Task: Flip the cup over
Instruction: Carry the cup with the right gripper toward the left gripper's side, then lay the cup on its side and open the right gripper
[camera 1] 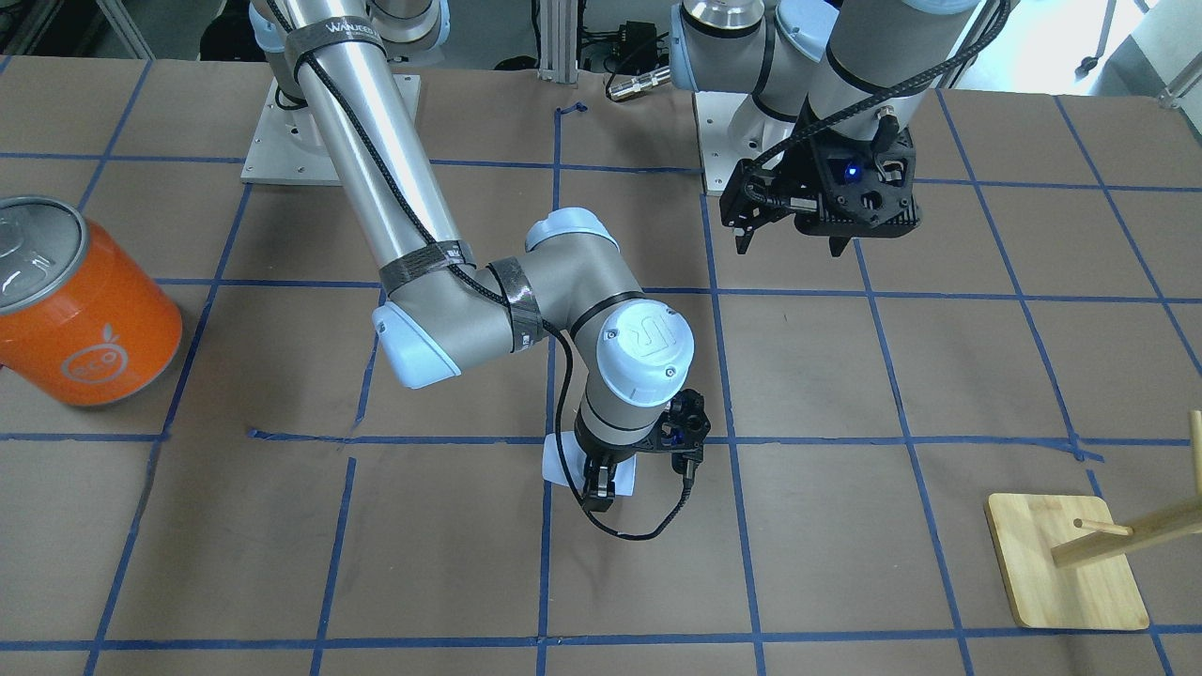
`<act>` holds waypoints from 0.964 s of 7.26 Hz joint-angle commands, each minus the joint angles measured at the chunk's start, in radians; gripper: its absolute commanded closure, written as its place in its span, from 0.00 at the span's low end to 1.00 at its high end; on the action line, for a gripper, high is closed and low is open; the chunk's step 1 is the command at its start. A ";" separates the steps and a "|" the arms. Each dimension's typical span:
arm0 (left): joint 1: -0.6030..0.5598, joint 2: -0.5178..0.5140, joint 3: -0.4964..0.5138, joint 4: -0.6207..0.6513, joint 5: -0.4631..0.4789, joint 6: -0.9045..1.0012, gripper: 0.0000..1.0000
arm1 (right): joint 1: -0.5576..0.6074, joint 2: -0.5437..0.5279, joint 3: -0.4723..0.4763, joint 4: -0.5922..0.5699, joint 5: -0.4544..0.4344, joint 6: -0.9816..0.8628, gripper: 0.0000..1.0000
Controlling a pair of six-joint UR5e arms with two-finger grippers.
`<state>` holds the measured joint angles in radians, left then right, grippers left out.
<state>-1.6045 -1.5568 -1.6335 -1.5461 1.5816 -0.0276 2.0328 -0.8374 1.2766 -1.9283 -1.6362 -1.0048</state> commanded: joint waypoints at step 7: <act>0.000 0.000 0.000 0.000 -0.002 0.000 0.00 | -0.003 -0.034 0.050 -0.038 0.098 0.049 0.00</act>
<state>-1.6045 -1.5570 -1.6336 -1.5463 1.5802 -0.0276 2.0316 -0.8653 1.3291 -1.9664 -1.5379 -0.9595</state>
